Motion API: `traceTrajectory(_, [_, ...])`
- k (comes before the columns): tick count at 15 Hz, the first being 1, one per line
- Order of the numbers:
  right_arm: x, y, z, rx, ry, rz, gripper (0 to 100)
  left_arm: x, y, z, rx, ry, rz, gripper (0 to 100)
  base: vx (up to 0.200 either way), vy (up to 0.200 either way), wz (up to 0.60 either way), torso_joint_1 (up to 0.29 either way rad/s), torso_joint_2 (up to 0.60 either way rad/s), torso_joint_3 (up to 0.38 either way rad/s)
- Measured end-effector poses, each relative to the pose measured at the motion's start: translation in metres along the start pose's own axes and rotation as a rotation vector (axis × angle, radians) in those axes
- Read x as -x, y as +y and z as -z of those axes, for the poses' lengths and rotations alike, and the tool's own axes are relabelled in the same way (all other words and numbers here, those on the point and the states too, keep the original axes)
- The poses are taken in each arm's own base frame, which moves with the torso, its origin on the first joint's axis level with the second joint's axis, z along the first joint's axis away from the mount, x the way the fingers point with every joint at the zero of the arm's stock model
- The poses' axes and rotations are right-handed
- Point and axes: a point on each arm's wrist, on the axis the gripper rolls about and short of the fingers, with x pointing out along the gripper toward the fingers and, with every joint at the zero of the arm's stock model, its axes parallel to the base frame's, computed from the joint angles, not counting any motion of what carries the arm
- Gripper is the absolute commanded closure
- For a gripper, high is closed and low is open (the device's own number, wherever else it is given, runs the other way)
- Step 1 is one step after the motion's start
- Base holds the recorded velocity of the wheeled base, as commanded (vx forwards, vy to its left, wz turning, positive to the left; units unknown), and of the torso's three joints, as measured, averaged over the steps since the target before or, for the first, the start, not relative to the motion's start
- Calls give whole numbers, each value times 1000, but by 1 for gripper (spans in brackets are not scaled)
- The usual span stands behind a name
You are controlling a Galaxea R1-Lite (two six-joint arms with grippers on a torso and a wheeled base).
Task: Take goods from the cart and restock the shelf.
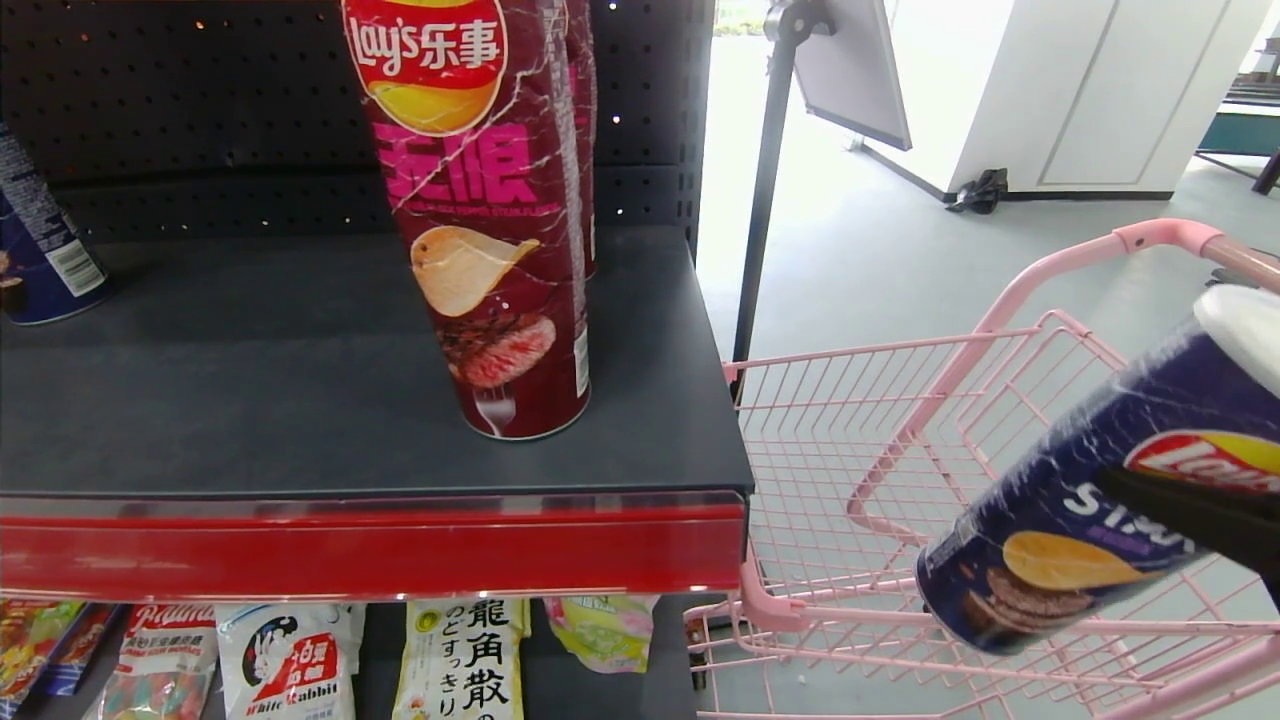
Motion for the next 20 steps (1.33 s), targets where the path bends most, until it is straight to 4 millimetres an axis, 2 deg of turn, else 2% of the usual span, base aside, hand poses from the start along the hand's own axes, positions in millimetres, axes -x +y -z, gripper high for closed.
traceTrajectory(3, [6, 18, 12, 30, 14, -23, 100, 0, 0, 0, 0, 0, 0, 0, 0, 0, 0, 0, 0, 0])
traceTrajectory(6, [9, 25, 18, 76, 21, -33, 100, 0, 0, 0, -1, 0, 0, 0, 0, 0, 0, 0, 0, 0])
traceTrajectory(15, [0, 30, 39, 62, 67, -59, 100, 0, 0, 0, 0, 0, 0, 0, 0, 0, 0, 0, 0, 0])
traceTrajectory(20, [-13, 16, 36, 63, 63, -66, 100, 0, 0, 0, -1, 0, 0, 0, 0, 0, 0, 0, 0, 0])
